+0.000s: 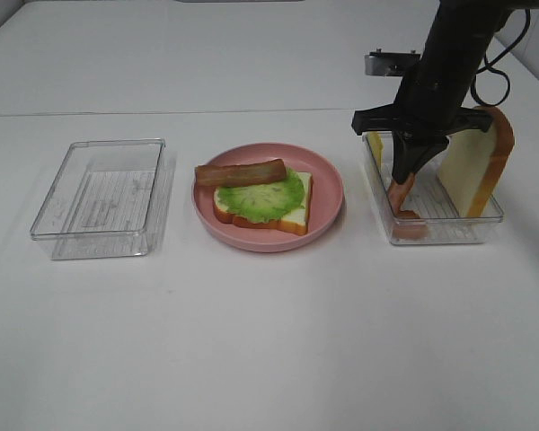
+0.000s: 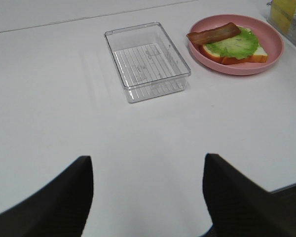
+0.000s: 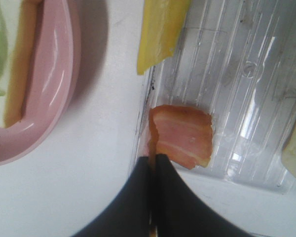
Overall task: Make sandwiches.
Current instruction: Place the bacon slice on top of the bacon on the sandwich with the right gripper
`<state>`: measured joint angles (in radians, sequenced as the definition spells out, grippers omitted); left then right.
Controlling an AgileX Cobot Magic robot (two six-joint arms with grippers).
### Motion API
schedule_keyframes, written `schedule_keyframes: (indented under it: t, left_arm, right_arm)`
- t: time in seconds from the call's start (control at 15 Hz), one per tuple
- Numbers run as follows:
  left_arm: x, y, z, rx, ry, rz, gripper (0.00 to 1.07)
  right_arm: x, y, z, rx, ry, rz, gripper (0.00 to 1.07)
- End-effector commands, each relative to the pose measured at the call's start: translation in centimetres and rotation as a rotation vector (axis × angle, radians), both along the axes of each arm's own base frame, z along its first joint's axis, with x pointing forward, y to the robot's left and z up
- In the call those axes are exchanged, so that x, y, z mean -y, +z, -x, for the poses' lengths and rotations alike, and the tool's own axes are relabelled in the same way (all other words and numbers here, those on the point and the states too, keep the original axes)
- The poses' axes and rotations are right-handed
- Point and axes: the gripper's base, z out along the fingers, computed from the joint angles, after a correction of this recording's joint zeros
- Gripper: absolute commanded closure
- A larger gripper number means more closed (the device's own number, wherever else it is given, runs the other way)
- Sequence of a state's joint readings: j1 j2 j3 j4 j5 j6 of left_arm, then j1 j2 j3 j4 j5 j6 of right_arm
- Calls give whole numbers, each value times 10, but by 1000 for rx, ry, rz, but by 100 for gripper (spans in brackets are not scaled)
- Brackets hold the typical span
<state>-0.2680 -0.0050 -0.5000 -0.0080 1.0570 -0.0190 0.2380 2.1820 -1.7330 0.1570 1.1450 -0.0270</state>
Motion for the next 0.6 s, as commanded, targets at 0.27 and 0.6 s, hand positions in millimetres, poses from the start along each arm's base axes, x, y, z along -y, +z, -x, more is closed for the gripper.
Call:
schedule_keyframes:
  t: [0.27,0.6]
  left_arm:
    - [-1,0,2,31,0,4,45]
    - [-1,0,2,31,0,4,45]
  right_arm:
    - [-4,38,7,58,-7,-64,107]
    - [-16,99,31,115,47,-277,107]
